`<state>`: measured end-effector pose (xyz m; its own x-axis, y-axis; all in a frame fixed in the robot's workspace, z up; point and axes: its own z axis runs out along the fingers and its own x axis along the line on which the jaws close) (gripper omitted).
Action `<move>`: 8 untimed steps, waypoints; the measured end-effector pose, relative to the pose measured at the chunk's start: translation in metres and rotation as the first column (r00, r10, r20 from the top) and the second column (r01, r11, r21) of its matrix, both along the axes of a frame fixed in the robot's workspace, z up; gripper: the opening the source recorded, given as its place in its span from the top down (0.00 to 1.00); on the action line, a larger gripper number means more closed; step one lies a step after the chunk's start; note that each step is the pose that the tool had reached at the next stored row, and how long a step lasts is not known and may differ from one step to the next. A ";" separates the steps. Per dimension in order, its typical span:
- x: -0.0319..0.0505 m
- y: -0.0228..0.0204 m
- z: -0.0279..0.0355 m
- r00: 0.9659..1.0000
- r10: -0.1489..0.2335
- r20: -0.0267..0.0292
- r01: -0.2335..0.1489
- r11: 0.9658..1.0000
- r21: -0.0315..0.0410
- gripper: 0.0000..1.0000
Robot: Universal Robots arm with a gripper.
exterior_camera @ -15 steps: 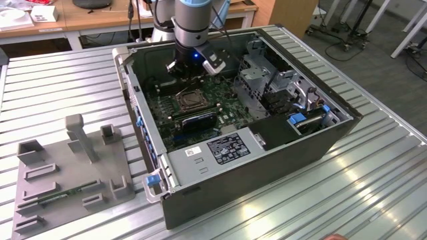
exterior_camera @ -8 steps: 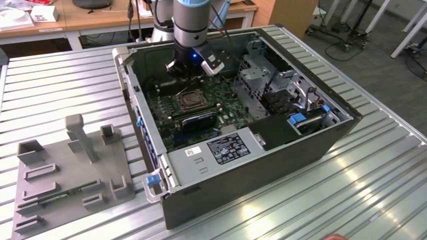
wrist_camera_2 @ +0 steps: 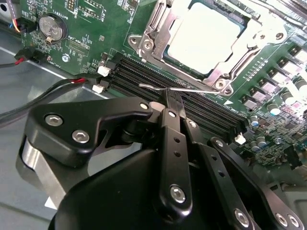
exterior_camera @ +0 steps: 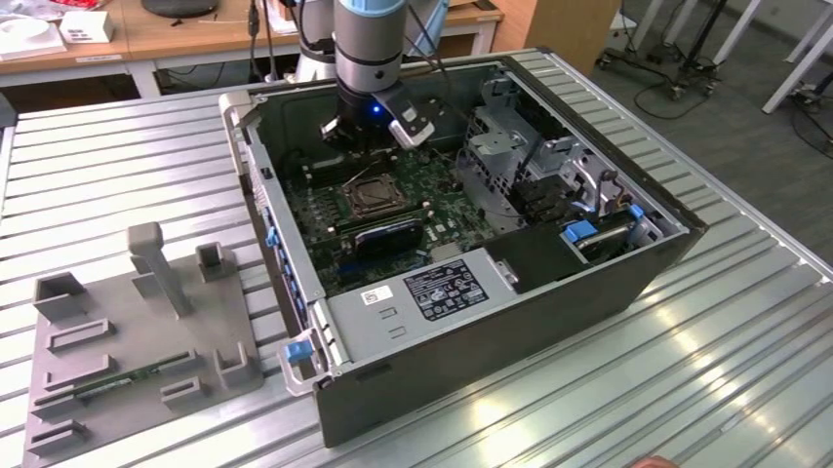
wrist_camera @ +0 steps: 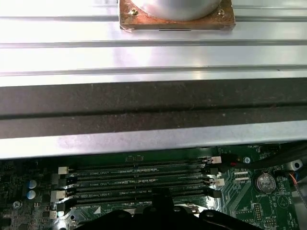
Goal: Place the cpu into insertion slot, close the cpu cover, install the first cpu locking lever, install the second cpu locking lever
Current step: 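Install the first cpu locking lever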
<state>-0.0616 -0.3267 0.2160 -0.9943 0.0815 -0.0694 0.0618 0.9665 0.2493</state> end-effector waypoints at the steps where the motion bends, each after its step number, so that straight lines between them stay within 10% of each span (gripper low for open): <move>1: 0.0000 0.0001 -0.0001 1.000 0.000 0.000 0.000 1.000 0.001 0.89; 8: -0.0001 -0.0002 -0.0004 1.000 -0.001 0.004 0.001 1.000 0.002 0.89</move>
<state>-0.0617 -0.3268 0.2156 -0.9939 0.0827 -0.0732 0.0619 0.9660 0.2512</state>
